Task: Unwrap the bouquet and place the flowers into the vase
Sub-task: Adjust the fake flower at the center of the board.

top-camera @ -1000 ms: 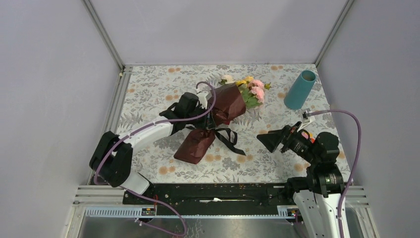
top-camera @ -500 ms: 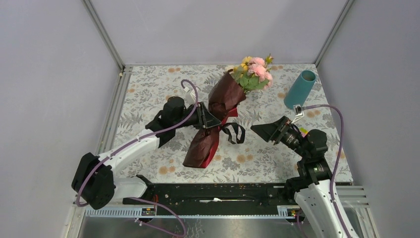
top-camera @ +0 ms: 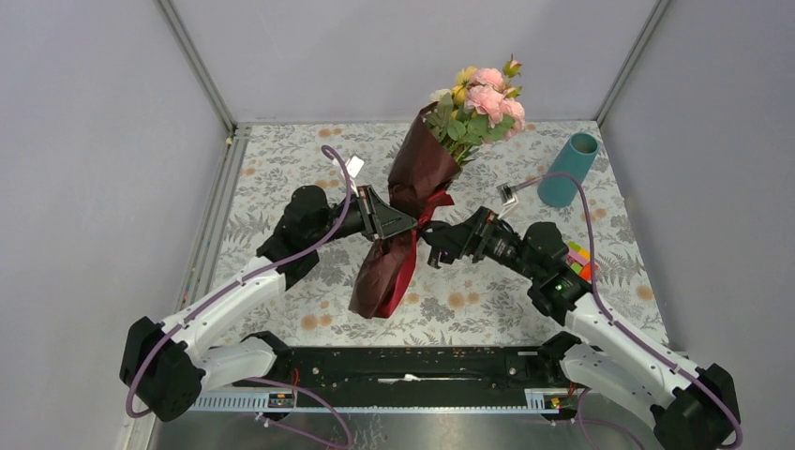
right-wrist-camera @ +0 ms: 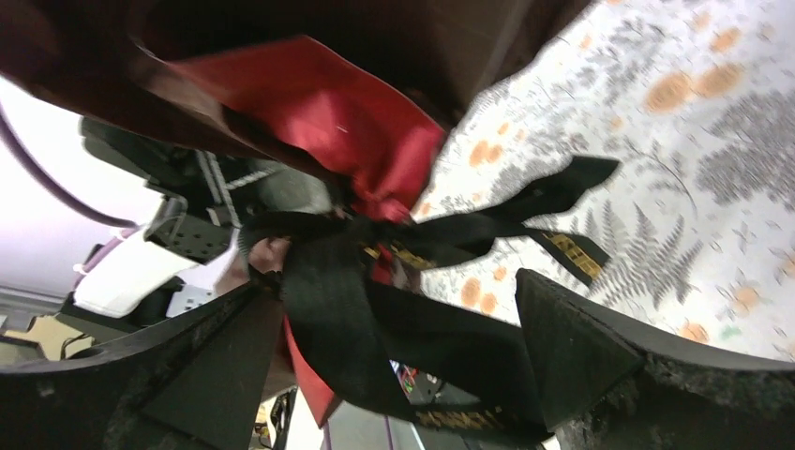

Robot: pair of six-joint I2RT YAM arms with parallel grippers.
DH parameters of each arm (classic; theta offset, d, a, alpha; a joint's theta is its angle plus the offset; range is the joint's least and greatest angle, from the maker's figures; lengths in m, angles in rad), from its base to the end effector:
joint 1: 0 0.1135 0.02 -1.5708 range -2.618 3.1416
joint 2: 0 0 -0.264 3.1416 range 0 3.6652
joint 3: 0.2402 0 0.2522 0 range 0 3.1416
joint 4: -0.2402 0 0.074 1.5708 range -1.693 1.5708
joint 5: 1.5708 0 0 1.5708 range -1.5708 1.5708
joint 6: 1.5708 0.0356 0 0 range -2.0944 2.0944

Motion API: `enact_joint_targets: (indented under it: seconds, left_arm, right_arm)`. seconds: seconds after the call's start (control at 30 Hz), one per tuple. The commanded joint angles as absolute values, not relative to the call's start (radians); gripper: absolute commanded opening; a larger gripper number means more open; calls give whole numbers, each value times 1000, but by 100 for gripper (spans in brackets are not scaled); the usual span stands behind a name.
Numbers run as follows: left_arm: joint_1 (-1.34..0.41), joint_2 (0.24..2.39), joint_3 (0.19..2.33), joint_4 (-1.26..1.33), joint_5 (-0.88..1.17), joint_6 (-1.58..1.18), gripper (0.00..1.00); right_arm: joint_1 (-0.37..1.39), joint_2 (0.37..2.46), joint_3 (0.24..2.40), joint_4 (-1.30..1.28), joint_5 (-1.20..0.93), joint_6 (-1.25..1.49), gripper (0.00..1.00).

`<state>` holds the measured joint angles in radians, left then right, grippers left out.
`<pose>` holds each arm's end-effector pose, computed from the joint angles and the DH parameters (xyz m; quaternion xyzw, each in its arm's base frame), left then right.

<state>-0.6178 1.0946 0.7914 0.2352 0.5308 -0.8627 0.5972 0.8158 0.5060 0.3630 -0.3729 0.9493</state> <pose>0.1975 -0.1625 0.3251 0.0916 0.7217 -0.5858 0.3571 0.1562 0.1219 0.2939 -0.0140 0.6892 0.5893 0.4212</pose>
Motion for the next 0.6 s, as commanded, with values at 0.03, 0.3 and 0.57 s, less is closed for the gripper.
enact_joint_targets:
  seconds: [0.03, 0.3, 0.57]
  left_arm:
    - [-617, 1041, 825, 373, 584, -864, 10]
    - [-618, 1023, 829, 385, 618, -867, 10]
    - [-618, 1016, 822, 439, 608, -904, 9]
  right_arm:
    - [644, 844, 601, 530, -289, 915, 100]
    - [655, 912, 660, 592, -267, 921, 95]
    - [715, 995, 697, 629, -227, 916, 99]
